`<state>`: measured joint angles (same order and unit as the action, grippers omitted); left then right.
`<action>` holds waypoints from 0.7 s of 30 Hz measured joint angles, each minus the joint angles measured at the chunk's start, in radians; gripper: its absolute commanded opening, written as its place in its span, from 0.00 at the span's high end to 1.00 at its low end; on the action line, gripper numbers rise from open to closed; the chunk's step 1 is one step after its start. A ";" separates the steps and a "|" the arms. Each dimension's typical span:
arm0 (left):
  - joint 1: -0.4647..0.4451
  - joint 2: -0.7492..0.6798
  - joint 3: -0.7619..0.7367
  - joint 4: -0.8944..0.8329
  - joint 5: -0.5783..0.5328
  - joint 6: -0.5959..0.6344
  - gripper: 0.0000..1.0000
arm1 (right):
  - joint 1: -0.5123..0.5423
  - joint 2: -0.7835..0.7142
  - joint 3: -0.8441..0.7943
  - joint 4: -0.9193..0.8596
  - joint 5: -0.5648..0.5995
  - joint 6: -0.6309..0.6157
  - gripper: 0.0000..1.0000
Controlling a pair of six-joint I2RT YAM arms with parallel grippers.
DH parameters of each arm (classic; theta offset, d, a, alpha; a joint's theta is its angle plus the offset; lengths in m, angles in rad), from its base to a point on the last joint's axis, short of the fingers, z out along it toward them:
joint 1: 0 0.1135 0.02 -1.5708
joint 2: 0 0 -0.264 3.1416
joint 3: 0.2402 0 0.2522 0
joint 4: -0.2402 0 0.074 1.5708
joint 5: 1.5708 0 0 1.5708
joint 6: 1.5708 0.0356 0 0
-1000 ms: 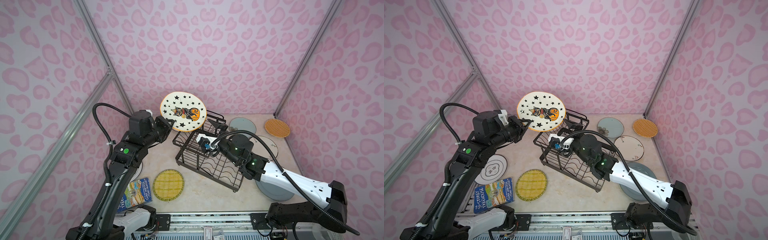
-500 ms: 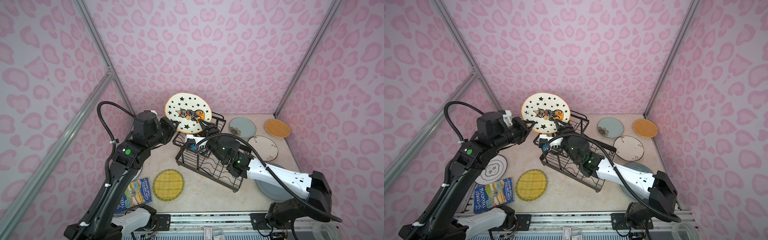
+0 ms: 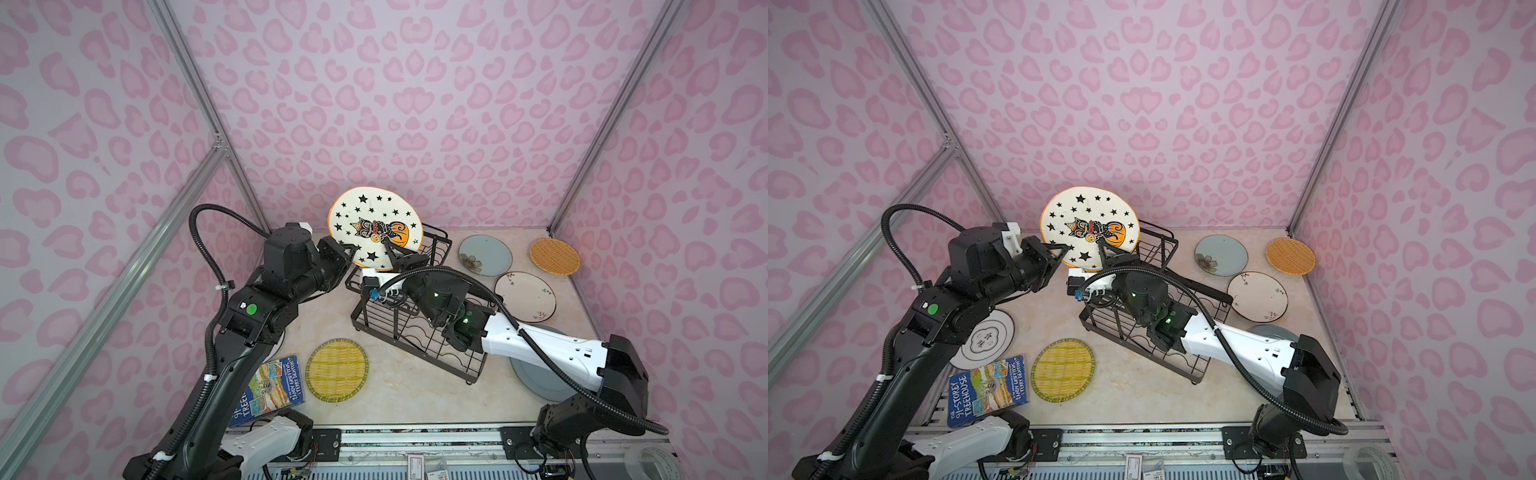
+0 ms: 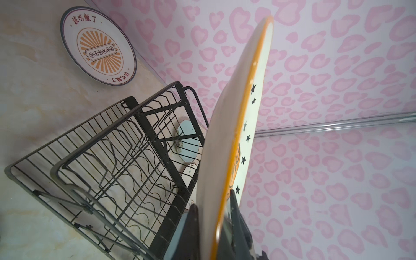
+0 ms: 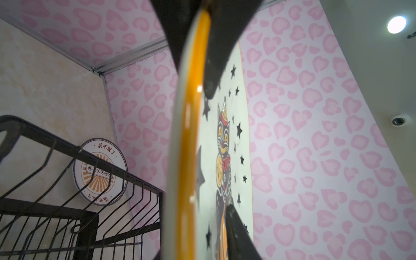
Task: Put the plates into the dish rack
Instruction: 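Grasp the top rim of the plate with the right gripper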
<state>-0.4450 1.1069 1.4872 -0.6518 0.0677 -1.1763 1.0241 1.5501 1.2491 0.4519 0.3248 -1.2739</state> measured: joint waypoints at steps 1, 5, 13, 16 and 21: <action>0.000 0.000 -0.001 -0.004 -0.007 0.010 0.97 | 0.003 0.004 0.005 -0.016 0.000 -0.019 0.93; 0.000 -0.002 -0.012 -0.030 -0.021 0.024 0.97 | 0.008 0.010 0.010 -0.070 0.000 -0.058 1.00; -0.001 -0.019 -0.018 -0.011 -0.010 0.004 0.66 | 0.014 -0.009 0.003 -0.057 0.007 -0.049 1.00; -0.001 -0.033 -0.017 0.063 0.002 -0.010 0.39 | 0.014 -0.029 0.006 -0.071 0.007 0.004 1.00; -0.001 -0.051 -0.013 0.105 -0.008 -0.006 0.05 | 0.011 -0.089 0.055 -0.173 -0.012 0.118 1.00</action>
<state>-0.4458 1.0554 1.4742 -0.5465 0.0601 -1.1828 1.0351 1.4612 1.3037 0.2787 0.3126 -1.1561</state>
